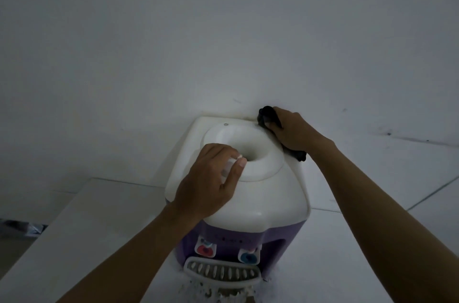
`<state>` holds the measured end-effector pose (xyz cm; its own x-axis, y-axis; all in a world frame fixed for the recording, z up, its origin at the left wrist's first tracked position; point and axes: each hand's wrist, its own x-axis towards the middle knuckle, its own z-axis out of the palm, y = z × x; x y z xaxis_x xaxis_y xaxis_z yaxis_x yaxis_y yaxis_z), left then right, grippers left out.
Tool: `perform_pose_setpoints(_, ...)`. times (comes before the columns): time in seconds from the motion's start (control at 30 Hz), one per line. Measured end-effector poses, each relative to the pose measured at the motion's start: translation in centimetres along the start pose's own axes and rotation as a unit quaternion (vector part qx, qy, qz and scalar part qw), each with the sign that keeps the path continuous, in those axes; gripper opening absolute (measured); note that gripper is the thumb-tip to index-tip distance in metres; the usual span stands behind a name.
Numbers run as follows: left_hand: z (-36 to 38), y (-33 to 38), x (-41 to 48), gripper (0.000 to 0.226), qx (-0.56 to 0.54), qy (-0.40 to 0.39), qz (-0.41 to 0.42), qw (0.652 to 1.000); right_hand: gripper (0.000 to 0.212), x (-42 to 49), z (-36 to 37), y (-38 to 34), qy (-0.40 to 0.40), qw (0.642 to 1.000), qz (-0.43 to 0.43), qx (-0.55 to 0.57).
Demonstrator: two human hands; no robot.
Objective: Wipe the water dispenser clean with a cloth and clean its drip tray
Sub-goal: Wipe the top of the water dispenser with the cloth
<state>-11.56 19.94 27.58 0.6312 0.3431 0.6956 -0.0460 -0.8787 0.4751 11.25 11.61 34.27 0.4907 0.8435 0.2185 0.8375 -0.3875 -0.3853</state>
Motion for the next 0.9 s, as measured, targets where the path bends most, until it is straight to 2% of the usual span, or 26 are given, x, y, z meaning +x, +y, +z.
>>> perform_pose_setpoints(0.43, 0.2, 0.1, 0.0, 0.038, 0.011, 0.001, 0.005, 1.000, 0.017, -8.4, -0.7, 1.4, 0.059, 0.998, 0.024, 0.026)
perform_pose_setpoints(0.63, 0.3, 0.1, -0.1, 0.038, 0.007, -0.012, 0.013, 1.000, 0.018, -5.7, 0.4, 1.2, 0.079, 0.997, 0.008, 0.018)
perform_pose_setpoints(0.77, 0.2, 0.3, -0.2, 0.038, 0.000, -0.020, 0.013, 1.000, 0.020, -1.8, 0.7, 0.3, 0.051, 0.996, -0.068, 0.007)
perform_pose_setpoints(0.9, 0.0, 0.2, -0.2, 0.034, -0.004, -0.024, 0.013, 1.000, 0.022, 2.2, 1.3, -1.9, -0.025, 0.987, -0.161, -0.016)
